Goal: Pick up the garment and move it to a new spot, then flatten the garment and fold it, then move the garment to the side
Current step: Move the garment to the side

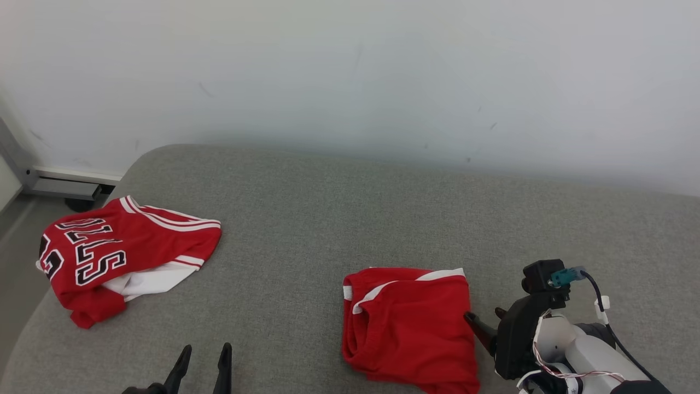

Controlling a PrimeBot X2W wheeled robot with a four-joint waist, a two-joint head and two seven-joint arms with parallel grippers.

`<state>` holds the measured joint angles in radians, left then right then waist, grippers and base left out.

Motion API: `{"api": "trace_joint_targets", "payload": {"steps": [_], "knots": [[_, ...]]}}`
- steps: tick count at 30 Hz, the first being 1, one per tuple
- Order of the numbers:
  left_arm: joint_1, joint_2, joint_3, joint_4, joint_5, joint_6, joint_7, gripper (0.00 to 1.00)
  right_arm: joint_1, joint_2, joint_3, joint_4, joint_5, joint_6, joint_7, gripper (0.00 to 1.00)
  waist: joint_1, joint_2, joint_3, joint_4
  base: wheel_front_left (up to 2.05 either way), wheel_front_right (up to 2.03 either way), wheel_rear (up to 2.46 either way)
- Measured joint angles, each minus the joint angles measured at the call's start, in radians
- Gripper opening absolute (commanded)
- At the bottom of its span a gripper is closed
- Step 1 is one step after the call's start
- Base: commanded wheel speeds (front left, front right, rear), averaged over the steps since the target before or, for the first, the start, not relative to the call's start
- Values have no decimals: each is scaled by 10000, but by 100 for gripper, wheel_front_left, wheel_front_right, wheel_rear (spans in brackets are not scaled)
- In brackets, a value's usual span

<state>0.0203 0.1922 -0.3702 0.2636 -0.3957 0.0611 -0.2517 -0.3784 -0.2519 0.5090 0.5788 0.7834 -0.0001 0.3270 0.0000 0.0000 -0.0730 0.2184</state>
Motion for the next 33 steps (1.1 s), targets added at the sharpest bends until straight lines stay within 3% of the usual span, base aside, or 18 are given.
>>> {"api": "trace_joint_targets", "payload": {"steps": [21,32,33], "knots": [[-93,-71,-27,-21,82,-184,0,100,-664,449,132,1402,82,-399,884,100,0,0,329,520,0,0,0],[-476,-268,-12,40,82,-314,0,100,-877,660,127,1914,190,-408,1062,100,0,0,689,786,0,0,0],[-477,-272,-8,59,82,-349,0,100,-922,667,127,1956,213,-401,1093,84,0,0,712,799,0,0,0]]}}
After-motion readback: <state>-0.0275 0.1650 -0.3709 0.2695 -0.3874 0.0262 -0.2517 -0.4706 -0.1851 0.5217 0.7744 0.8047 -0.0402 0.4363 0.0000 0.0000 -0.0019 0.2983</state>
